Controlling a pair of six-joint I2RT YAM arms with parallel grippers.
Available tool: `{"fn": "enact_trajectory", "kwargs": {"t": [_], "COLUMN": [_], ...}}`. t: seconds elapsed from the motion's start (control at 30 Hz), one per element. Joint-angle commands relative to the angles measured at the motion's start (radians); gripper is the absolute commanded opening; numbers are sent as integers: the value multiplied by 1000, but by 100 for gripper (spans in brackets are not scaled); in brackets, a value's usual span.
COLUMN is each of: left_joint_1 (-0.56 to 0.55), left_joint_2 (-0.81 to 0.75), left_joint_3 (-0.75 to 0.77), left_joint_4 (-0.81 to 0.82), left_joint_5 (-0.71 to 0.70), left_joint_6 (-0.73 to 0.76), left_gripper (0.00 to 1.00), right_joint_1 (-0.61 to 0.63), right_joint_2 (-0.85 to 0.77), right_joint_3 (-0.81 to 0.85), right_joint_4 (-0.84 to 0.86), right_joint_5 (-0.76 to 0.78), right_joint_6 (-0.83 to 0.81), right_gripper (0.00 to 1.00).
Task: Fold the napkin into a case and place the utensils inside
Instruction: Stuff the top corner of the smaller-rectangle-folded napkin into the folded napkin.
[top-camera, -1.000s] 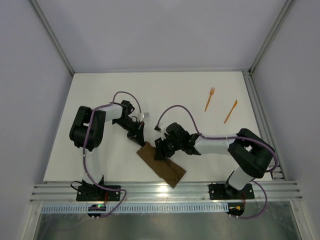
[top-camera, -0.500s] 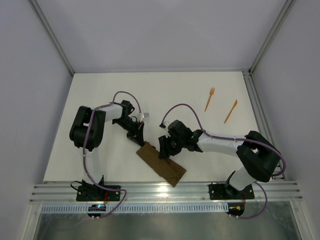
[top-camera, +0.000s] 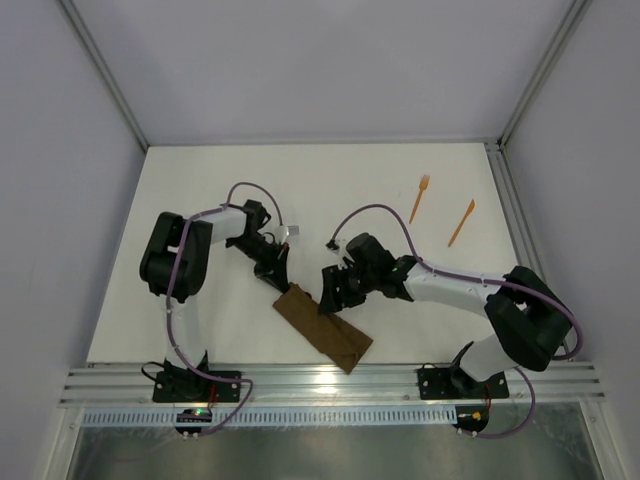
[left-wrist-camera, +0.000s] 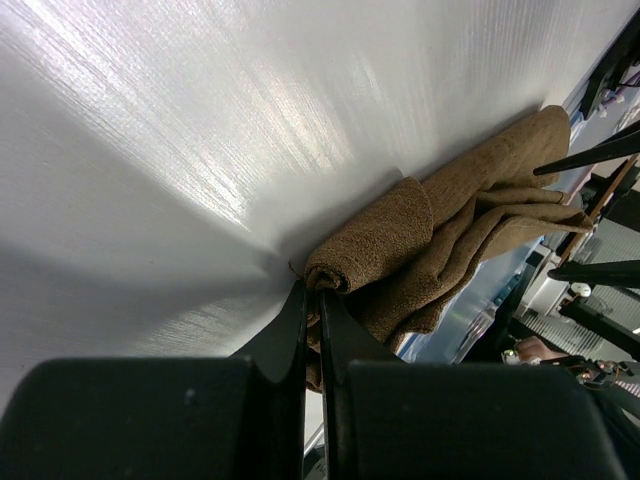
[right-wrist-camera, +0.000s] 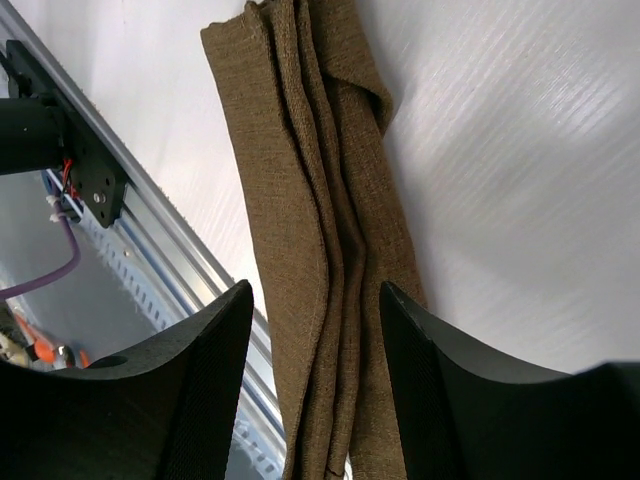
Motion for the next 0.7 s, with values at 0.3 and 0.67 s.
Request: {"fn": "enact_trajectory", "kwargs": {"t": [0.3,0.67], "left_joint_1": [-5,-5], "left_joint_2": [-17,-24], "left_joint_3": [27,20], "left_joint_4": [1,4], "left_joint_5": [-29,-20], "left_joint_6": [4,6], "left_gripper": [0,0], "right_joint_1": [43,37], "right_joint_2": [110,222], "right_joint_3": [17,106], "right_joint_4": [142,202], "right_joint_5": [-115,-96], "right_joint_6": [79,67], "right_gripper": [50,45]}}
